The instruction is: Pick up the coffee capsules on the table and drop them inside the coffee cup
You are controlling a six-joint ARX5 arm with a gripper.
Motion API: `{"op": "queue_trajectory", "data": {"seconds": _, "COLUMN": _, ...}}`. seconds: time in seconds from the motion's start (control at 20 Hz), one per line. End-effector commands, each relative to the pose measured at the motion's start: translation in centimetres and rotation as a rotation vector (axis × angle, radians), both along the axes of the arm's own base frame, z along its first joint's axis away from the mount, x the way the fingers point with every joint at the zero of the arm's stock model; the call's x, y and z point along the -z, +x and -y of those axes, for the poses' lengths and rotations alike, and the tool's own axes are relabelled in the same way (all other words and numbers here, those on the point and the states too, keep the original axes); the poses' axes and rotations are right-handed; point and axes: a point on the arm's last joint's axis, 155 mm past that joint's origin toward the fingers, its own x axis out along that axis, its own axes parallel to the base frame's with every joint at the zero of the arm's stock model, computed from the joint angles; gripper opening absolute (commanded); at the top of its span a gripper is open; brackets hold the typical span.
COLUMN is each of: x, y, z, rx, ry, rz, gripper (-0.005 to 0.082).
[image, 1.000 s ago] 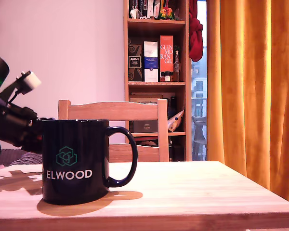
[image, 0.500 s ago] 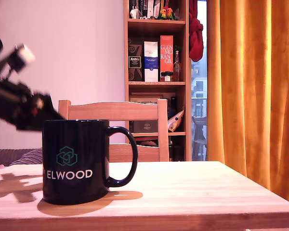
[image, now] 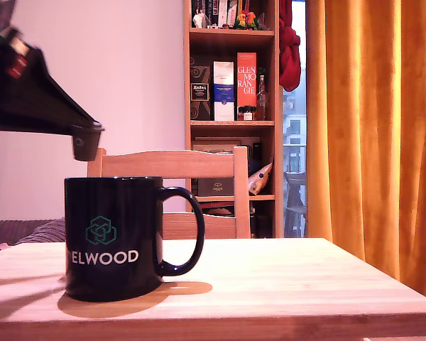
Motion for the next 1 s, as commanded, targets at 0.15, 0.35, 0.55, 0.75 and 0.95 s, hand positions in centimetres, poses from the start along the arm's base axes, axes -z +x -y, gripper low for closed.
{"op": "queue_trajectory", "data": {"seconds": 0.15, "x": -0.2, "y": -2.6, "z": 1.5, "rx": 0.080, "ry": -0.015, "rz": -0.041, "gripper": 0.0249}}
{"op": "queue_trajectory", "data": {"seconds": 0.35, "x": -0.6, "y": -4.2, "z": 2.8, "rx": 0.132, "ry": -0.017, "rz": -0.039, "gripper": 0.0249}}
{"op": "queue_trajectory", "data": {"seconds": 0.55, "x": -0.1, "y": -6.0, "z": 4.2, "rx": 0.201, "ry": -0.010, "rz": -0.070, "gripper": 0.0249}}
{"op": "queue_trajectory", "data": {"seconds": 0.75, "x": -0.1, "y": -6.8, "z": 4.9, "rx": 0.231, "ry": -0.011, "rz": -0.082, "gripper": 0.0249}}
{"op": "queue_trajectory", "data": {"seconds": 0.95, "x": 0.0, "y": -7.2, "z": 5.3, "rx": 0.249, "ry": -0.010, "rz": -0.082, "gripper": 0.0249}}
